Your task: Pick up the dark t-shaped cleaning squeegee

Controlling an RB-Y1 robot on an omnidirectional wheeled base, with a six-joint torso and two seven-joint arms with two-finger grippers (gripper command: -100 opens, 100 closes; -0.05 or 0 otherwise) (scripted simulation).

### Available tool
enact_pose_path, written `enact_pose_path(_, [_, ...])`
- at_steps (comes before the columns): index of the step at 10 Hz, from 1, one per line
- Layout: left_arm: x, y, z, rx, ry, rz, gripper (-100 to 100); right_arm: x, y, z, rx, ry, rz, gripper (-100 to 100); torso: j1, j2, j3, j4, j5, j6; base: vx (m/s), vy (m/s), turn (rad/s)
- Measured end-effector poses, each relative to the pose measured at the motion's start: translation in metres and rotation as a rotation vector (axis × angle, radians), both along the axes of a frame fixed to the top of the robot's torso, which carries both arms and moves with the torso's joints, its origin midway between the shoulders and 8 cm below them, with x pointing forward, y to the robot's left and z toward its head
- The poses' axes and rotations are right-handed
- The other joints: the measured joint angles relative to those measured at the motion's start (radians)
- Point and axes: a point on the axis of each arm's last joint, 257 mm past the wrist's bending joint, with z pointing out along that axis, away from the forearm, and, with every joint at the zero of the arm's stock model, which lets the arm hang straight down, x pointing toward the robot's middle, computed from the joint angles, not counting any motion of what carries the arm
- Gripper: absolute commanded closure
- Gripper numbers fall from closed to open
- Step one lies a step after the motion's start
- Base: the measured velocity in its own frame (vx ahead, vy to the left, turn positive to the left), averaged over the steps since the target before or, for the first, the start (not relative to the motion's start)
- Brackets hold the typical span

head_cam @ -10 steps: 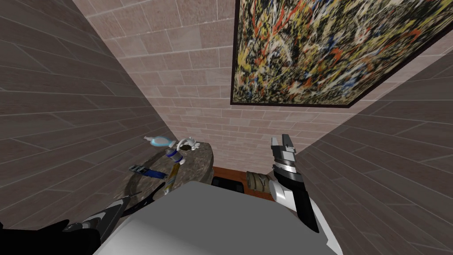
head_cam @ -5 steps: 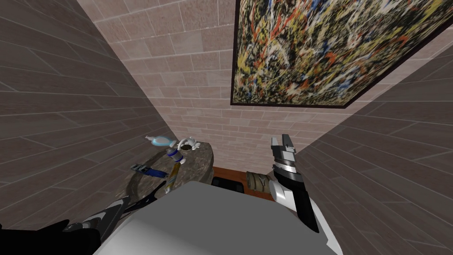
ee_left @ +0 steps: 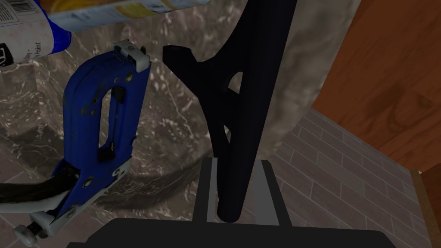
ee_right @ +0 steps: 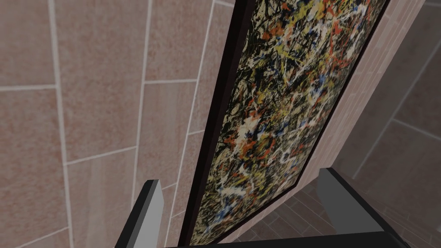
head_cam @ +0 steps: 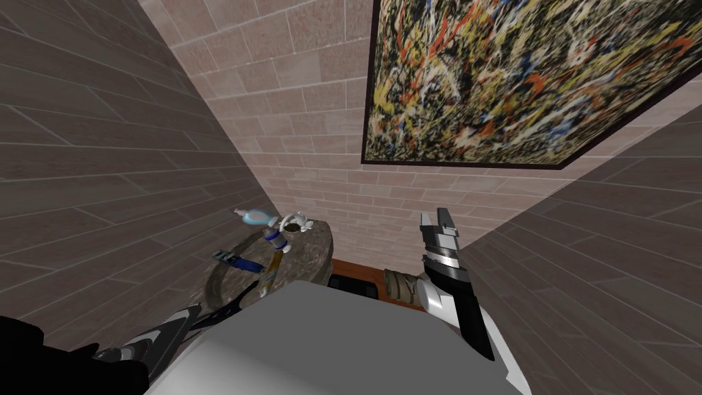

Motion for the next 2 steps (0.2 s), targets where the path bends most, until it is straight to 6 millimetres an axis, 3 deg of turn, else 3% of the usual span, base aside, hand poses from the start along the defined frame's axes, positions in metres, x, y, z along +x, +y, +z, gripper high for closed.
enact_pose_path(1, [0.0012, -0.0047, 0.0053, 0.0, -0.001, -0.015, 100, 0.0, 0.0, 0.0, 0.0, 0.0, 0.0, 0, 0.0, 0.0, 0.0, 0.0, 0.0, 0.0, 0.02, 0.006, 0.037])
enact_pose_path(2, [0.0015, -0.0052, 0.006, 0.001, -0.001, -0.018, 0, 0.0, 0.0001, 0.0, 0.0, 0.0, 0.0, 0, 0.0, 0.001, 0.001, 0.0, 0.001, 0.001, 0.0, 0.0, 0.0])
